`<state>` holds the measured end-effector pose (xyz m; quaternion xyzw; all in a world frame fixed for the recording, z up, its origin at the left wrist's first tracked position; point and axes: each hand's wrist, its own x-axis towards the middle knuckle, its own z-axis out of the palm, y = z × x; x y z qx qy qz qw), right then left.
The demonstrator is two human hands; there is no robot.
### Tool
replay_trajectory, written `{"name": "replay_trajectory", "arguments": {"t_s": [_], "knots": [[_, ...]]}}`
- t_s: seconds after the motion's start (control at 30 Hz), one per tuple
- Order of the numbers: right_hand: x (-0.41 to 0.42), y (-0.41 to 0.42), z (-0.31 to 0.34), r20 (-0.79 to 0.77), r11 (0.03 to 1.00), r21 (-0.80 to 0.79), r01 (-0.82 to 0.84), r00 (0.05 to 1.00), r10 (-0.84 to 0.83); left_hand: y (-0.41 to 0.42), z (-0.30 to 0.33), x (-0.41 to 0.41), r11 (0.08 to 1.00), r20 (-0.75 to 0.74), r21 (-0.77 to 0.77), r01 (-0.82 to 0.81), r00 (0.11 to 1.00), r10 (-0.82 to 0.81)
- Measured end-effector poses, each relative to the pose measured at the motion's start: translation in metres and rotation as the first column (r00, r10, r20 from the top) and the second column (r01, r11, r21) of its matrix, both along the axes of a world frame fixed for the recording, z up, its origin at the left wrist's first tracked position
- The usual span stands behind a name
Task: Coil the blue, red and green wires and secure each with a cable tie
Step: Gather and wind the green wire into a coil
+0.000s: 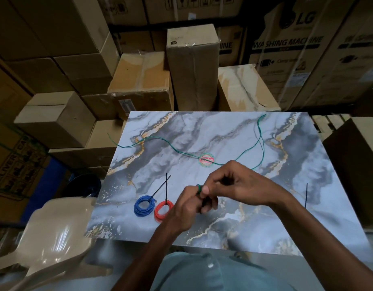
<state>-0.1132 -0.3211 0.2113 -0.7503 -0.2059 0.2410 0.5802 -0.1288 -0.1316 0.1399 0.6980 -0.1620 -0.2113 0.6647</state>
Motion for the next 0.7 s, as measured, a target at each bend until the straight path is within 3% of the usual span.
{"name": "replay_trajectory", "arguments": {"t_s": [0.13, 0.23, 0.33, 0.43, 0.6, 0.7], "knots": [[0.012, -0.007, 0.011, 0.053, 1.000, -0.013, -0.021, 0.998, 0.021, -0.006, -0.001, -0.004, 0.993, -0.058, 0.035, 0.114, 0.992, -0.112], [0.028, -0.008, -0.001, 0.067, 0.996, -0.020, 0.084, 0.994, -0.083, -0.010, 0.005, -0.009, 0.976, -0.167, -0.145, 0.165, 0.968, -0.188], [0.034, -0.003, -0.029, -0.044, 0.959, 0.094, 0.267, 0.964, -0.264, -0.012, 0.011, -0.008, 0.865, -0.340, -0.497, 0.062, 0.904, -0.260], [0.030, 0.002, -0.056, -0.165, 0.933, 0.163, 0.320, 0.941, -0.294, -0.011, 0.019, 0.001, 0.683, -0.397, -0.725, -0.086, 0.863, -0.313], [0.007, 0.013, -0.092, -0.351, 0.933, 0.134, 0.334, 0.896, -0.270, -0.013, 0.020, 0.017, 0.507, -0.410, -0.835, -0.212, 0.855, -0.318], [-0.005, 0.015, -0.100, -0.386, 0.939, 0.124, 0.321, 0.887, -0.252, -0.016, 0.014, 0.024, 0.555, -0.486, -0.773, -0.306, 0.848, -0.210]]}}
